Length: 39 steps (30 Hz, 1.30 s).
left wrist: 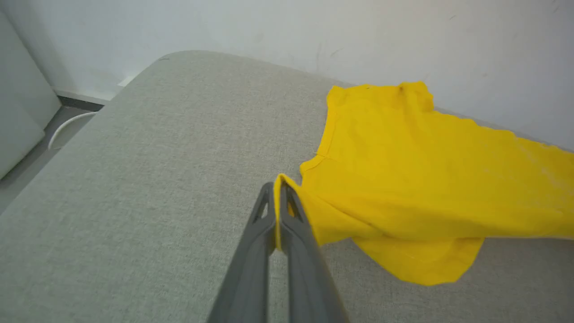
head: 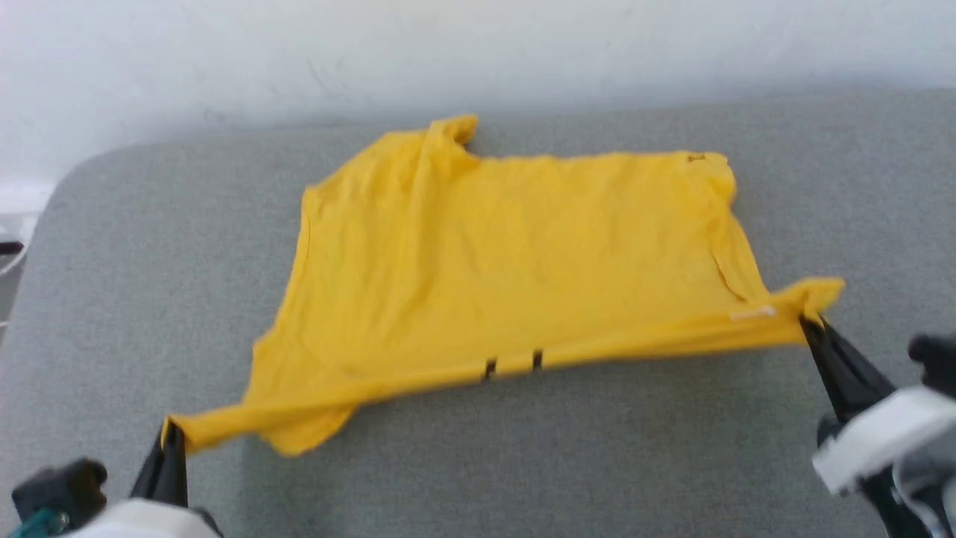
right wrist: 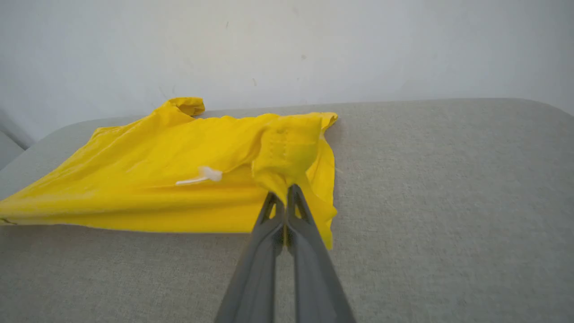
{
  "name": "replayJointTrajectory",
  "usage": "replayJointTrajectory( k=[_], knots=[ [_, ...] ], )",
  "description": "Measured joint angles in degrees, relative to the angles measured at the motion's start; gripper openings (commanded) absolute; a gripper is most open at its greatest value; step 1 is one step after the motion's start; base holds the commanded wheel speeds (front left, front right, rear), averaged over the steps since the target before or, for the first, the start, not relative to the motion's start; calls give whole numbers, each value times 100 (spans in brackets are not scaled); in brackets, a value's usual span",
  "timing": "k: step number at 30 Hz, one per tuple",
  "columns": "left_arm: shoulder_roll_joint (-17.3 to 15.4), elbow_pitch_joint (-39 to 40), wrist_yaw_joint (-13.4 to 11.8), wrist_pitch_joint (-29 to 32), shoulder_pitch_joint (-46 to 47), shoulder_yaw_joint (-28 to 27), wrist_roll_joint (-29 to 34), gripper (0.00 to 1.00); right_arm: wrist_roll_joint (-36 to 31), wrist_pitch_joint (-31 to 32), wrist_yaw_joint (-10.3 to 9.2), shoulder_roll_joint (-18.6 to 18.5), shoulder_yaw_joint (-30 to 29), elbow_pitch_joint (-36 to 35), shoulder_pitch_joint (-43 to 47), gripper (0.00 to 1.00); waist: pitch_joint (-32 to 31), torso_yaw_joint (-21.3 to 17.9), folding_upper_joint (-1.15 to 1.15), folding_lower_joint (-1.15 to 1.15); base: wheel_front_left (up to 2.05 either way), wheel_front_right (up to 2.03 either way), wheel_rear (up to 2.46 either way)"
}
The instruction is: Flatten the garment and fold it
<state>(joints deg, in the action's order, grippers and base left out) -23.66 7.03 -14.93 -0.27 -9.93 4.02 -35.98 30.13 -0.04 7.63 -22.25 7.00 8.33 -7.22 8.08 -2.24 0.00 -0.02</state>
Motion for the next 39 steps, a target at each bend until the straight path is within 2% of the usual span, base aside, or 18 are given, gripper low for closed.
replayJointTrajectory(
  k=[3, 8, 10, 14, 19, 28, 34, 39],
  knots=[
    [1, 559, -294, 282, -565, -2, 0, 0, -257, 333, 0, 332, -605, -634, 798, 0, -191, 25, 0, 0, 0, 0, 0],
    [-10, 1089, -578, 775, -1195, 42, -52, 0, -619, 824, 3, 949, -1402, -1412, 1842, 0, -380, 146, 0, 0, 0, 0, 0],
    [-37, 1222, -642, 900, -1327, 47, -53, 0, -706, 966, 4, 1151, -1600, -1579, 2095, 0, -416, 207, 0, 1, 0, 0, 0],
    [-140, 1354, -669, 943, -1226, 88, -31, 0, -923, 1211, 4, 1317, -1757, -1681, 2258, 0, -413, 287, 0, 1, 0, 0, 0],
    [-187, 945, -272, 938, -180, 382, 19, 0, -1110, 1581, -1, 1284, -1543, -1414, 1988, 0, -266, 303, 0, 2, 0, 0, 0],
    [-23, -608, 544, 708, 1560, 928, 73, 0, -1284, 1686, -2, 1093, -1028, -524, 938, 0, 94, 200, 0, 3, 0, 0, 0],
    [175, -1433, 792, 220, 2151, 1018, 142, 0, -1371, 1174, -2, 994, -965, 25, 396, 0, 314, 105, 0, 3, 0, 0, 0],
    [264, -1948, 967, 18, 2481, 1049, 135, 0, -1379, 1025, -2, 980, -946, 324, 199, 0, 473, 79, 0, 3, 0, 0, 0]
  ],
)
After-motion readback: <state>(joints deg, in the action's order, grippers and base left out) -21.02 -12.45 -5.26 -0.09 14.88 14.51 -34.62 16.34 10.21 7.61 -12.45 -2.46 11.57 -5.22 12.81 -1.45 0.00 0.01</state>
